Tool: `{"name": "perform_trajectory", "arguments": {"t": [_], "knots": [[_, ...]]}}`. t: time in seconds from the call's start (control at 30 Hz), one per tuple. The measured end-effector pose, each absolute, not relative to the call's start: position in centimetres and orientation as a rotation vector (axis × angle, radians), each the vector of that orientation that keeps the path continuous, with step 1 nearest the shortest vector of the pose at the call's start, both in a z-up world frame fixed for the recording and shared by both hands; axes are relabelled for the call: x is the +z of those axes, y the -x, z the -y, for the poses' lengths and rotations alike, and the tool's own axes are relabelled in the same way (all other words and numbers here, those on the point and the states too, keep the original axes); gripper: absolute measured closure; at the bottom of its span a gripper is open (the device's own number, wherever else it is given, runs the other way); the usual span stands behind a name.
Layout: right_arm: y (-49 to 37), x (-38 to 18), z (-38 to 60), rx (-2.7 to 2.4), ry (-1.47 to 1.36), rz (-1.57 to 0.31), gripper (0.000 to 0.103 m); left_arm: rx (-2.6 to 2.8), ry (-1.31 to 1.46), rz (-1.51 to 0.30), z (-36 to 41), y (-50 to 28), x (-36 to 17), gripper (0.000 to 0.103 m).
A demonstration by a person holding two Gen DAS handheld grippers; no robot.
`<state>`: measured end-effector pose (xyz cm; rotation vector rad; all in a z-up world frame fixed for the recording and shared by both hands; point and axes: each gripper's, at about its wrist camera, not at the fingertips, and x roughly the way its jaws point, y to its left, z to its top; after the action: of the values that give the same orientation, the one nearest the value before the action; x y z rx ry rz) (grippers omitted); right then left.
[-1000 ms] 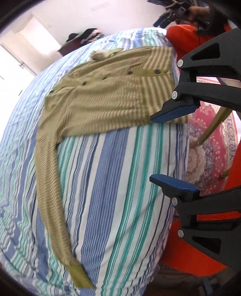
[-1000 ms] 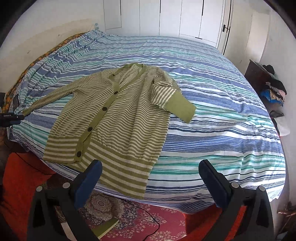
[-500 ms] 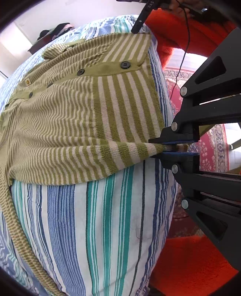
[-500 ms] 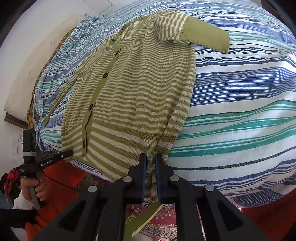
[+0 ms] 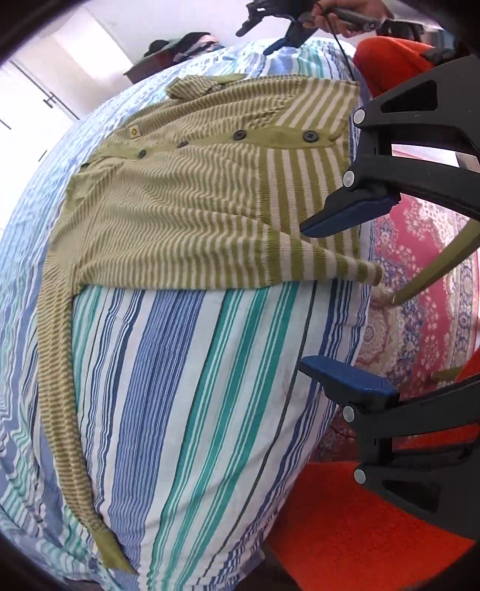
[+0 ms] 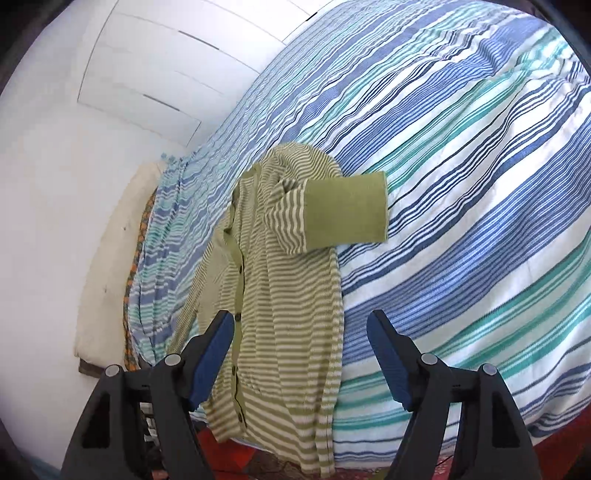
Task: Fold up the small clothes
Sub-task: 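Release the sleeve with the left gripper while the right gripper grasps the other cuff, then pull the other sleeve outward with the right gripper and lay it flat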
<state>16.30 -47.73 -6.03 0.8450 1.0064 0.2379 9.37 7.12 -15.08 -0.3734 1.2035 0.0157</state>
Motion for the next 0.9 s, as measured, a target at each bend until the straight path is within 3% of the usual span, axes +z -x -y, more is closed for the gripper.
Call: {"name": "perform_trajectory", "arguments": {"t": [0.13,0.2,0.3,0.37,0.4,0.43,0.73,0.9], "knots": [[-22.1,-10.0,50.1,0.161,-0.896,-1.04,0.029,0.058,0.402,-1.196,-8.9,-8.2,-14.8,0.034],[-24.3,-11.7,50.8,0.156,-0.901,-1.064,0.039,0.072,0.395,-1.208,-9.7,-7.3,-15.1,0.034],[-26.5,-13.0,50.2,0.3,-0.96,-1.078,0.045,0.086,0.394,-1.233,-10.6,-6.0,-15.8,0.034],[-27.4,-13.5,49.3,0.362,-0.976,-1.107,0.058,0.091,0.398,-1.257,-10.5,-6.3,-16.4,0.034],[-27.5,-13.4,48.9,0.332,-0.93,-1.134,0.084,0.096,0.396,-1.265,-10.7,-6.1,-16.4,0.034],[-27.7,-12.6,48.9,0.306,-0.879,-1.142,0.099,0.097,0.392,-1.265,-10.6,-6.3,-16.4,0.034],[-27.8,3.4,60.0,0.079,-0.443,-0.927,0.099,0.087,0.312,-1.258,-8.8,-6.9,-15.9,0.034],[-27.7,7.0,70.0,-0.193,-0.326,-0.876,0.099,0.062,0.272,-1.258,-7.3,-7.4,-15.4,0.034]]}}
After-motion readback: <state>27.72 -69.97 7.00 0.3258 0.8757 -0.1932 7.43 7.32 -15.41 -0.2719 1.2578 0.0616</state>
